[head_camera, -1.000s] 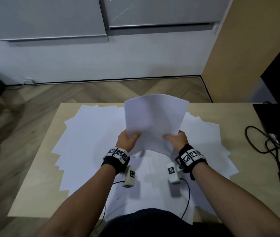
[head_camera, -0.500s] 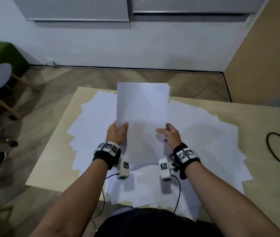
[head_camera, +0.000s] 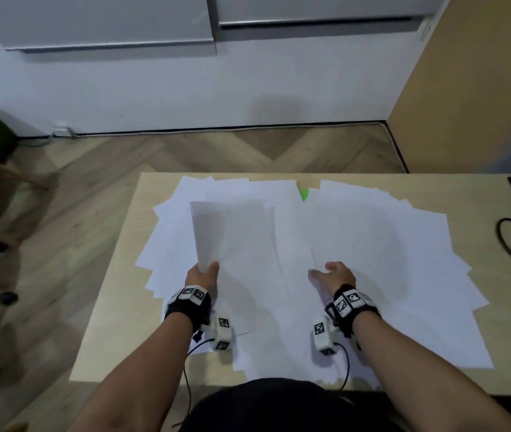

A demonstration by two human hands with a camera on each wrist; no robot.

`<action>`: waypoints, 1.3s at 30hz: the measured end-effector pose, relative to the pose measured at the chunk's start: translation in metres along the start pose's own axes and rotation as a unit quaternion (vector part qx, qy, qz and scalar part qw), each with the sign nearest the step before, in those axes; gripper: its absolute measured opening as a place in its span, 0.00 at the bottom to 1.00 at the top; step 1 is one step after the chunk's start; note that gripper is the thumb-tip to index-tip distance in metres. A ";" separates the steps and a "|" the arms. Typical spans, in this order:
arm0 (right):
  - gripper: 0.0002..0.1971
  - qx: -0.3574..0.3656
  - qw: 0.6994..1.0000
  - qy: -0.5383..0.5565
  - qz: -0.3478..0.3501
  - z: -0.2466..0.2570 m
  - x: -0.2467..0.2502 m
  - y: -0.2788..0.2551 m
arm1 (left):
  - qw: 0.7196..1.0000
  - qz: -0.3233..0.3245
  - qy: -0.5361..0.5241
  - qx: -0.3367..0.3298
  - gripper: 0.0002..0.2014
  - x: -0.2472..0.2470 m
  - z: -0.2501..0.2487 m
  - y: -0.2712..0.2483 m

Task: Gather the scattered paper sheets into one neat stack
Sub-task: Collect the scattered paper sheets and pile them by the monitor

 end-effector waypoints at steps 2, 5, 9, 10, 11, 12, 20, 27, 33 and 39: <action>0.33 -0.006 1.000 0.006 -0.004 -0.001 -0.008 0.000 | 1.000 0.019 0.017 0.019 0.18 -0.005 0.008 0.003; 0.34 -0.010 1.000 -0.008 -0.002 0.004 -0.017 -0.005 | 0.998 0.041 0.040 0.038 0.15 -0.011 0.015 0.004; 0.25 0.011 0.998 -0.060 0.018 0.011 -0.031 -0.005 | 0.997 0.054 0.035 0.037 0.17 -0.012 0.020 0.006; 0.20 0.022 0.996 -0.079 0.018 0.014 -0.033 -0.004 | 0.997 0.058 0.032 0.036 0.16 -0.012 0.020 0.006; 0.17 0.033 0.995 -0.096 0.018 0.016 -0.034 -0.004 | 0.997 0.063 0.030 0.038 0.14 -0.012 0.021 0.006; 0.16 0.042 0.993 -0.112 0.017 0.018 -0.034 -0.004 | 0.997 0.065 0.027 0.040 0.13 -0.011 0.020 0.005; 0.16 0.111 0.992 -0.046 -0.043 0.043 0.024 -0.006 | 0.998 0.018 0.029 0.044 0.11 0.010 0.020 0.012; 0.16 0.096 0.980 0.085 -0.152 0.040 0.102 -0.012 | 0.997 0.019 0.049 0.052 0.10 -0.001 0.018 0.001; 0.30 0.081 0.927 0.282 -0.232 0.028 0.150 -0.017 | 0.997 0.013 0.047 0.062 0.12 -0.013 0.018 0.003; 0.25 0.073 0.927 0.298 -0.214 0.030 0.164 -0.010 | 0.996 0.019 -0.012 0.083 0.16 -0.029 0.024 0.007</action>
Point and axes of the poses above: each hand's wrist, its own y-axis towards the middle knuckle, its own x-axis out of the back of the hand, z = x × y, the point moved 10 cm from there along y, towards the middle knuckle, and after that the axes turned 9 degrees about z, right-handed, at the moved point
